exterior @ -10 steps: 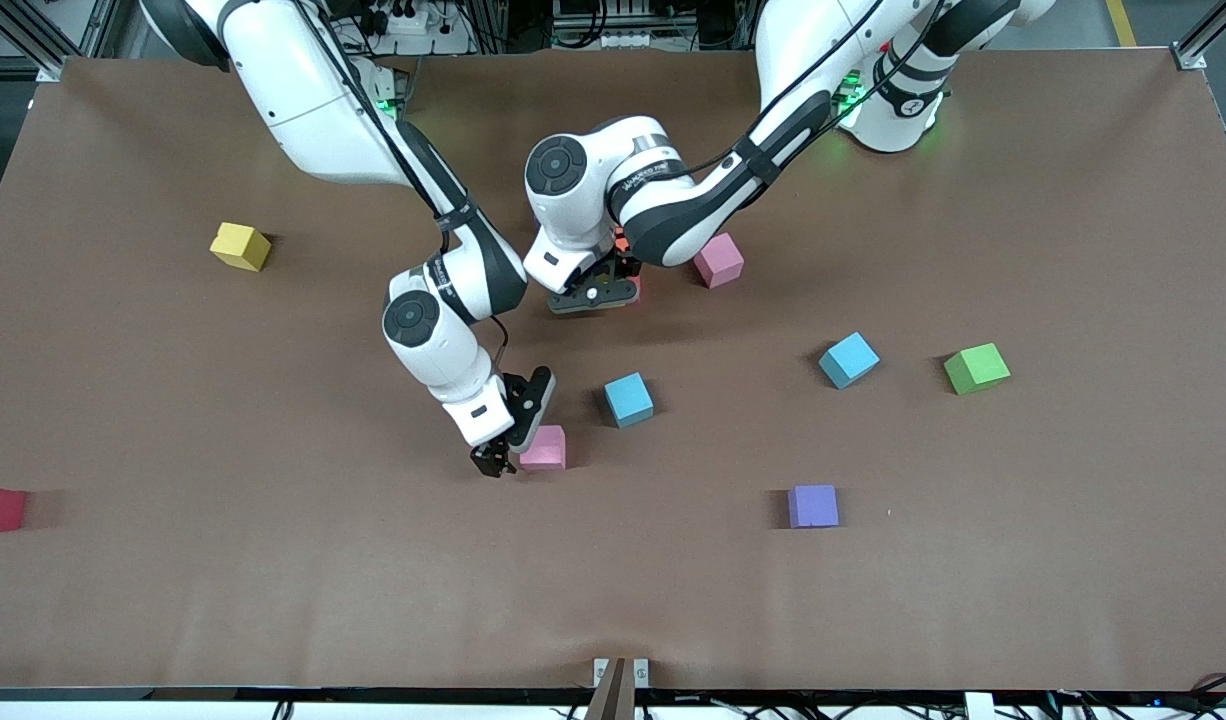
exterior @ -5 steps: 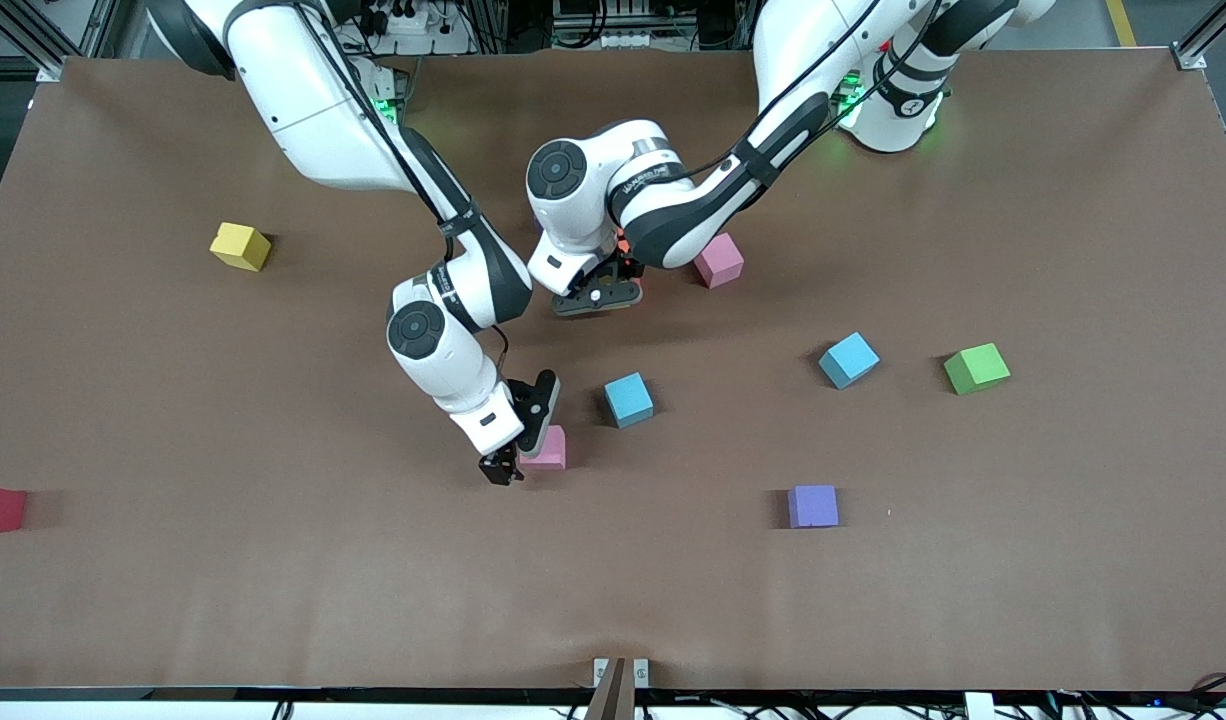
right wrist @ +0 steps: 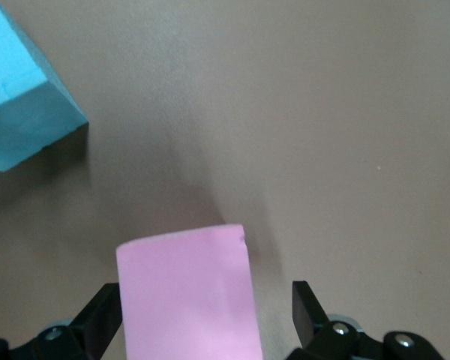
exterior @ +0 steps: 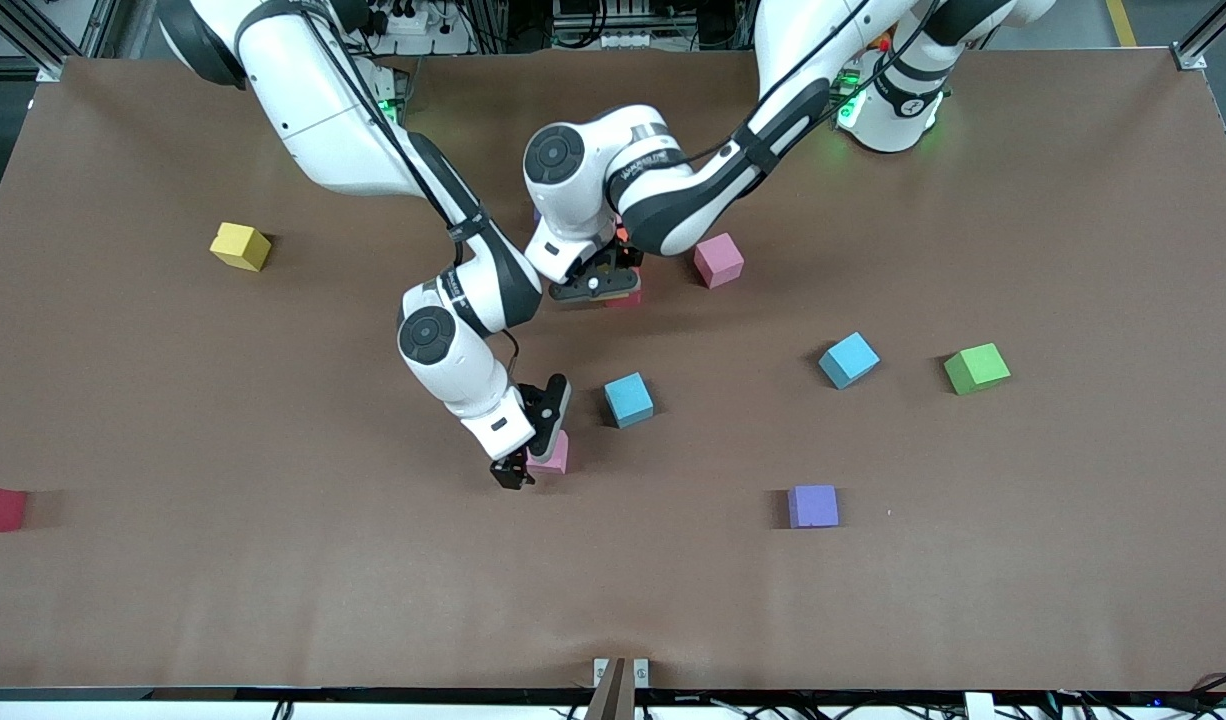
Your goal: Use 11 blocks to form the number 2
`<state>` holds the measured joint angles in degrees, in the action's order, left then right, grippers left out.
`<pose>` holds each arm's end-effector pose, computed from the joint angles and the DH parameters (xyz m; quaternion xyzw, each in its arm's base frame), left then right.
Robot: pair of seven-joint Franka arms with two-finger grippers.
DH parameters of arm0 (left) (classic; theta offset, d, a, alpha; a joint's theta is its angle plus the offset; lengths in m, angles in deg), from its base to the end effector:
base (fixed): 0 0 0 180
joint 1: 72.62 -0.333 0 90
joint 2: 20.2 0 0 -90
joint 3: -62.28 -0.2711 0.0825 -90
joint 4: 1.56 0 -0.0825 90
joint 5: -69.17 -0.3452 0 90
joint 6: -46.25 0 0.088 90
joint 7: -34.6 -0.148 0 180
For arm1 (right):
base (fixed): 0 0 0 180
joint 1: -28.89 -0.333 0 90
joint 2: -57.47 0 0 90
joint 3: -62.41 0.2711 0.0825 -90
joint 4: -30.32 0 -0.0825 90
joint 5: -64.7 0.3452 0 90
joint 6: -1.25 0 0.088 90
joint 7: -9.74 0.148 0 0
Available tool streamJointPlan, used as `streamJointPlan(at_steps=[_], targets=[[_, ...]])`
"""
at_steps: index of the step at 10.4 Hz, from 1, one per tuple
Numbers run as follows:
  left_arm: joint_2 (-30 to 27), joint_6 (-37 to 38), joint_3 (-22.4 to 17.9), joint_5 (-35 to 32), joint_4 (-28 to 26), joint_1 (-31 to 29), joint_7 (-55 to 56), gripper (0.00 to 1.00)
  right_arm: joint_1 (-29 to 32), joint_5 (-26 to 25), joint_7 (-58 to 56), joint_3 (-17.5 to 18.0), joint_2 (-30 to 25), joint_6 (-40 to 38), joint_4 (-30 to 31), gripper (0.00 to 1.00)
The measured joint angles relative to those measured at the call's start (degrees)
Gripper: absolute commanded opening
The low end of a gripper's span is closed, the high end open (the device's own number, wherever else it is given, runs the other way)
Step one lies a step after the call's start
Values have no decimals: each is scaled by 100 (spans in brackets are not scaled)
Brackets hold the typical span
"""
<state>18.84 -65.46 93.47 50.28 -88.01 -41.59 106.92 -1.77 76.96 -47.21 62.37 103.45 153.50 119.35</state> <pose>0.3507 -0.5181 0.2386 -0.9960 -0.0545 0.0456 0.0539 0.5882 0.3460 0.1608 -0.7691 -0.6183 -0.1595 0.0275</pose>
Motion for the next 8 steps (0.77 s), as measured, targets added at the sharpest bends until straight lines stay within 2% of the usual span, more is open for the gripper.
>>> streamJointPlan(at_steps=[1, 2, 3, 4, 5, 8], targets=[[-70, 40, -7, 39, -9, 1, 67, 0, -28, 10, 57, 1, 44, 0, -23, 99], [-118, 64, -17, 47, -17, -8, 82, 0, -52, 12, 159, 2, 80, 1, -32, 84], [-145, 107, -22, 74, -34, -13, 85, 0, -70, 17, 226, 3, 94, 1, -37, 53], [-164, 141, -22, 113, -48, -14, 85, 0, -80, 16, 249, 5, 95, 1, -38, 29], [-199, 173, -24, 177, -76, -16, 85, 0, -96, 16, 266, 9, 94, 1, -38, 0], [-396, 196, -7, 342, -303, -35, 113, 0, -176, 16, 313, 10, 88, -31, -47, 0]])
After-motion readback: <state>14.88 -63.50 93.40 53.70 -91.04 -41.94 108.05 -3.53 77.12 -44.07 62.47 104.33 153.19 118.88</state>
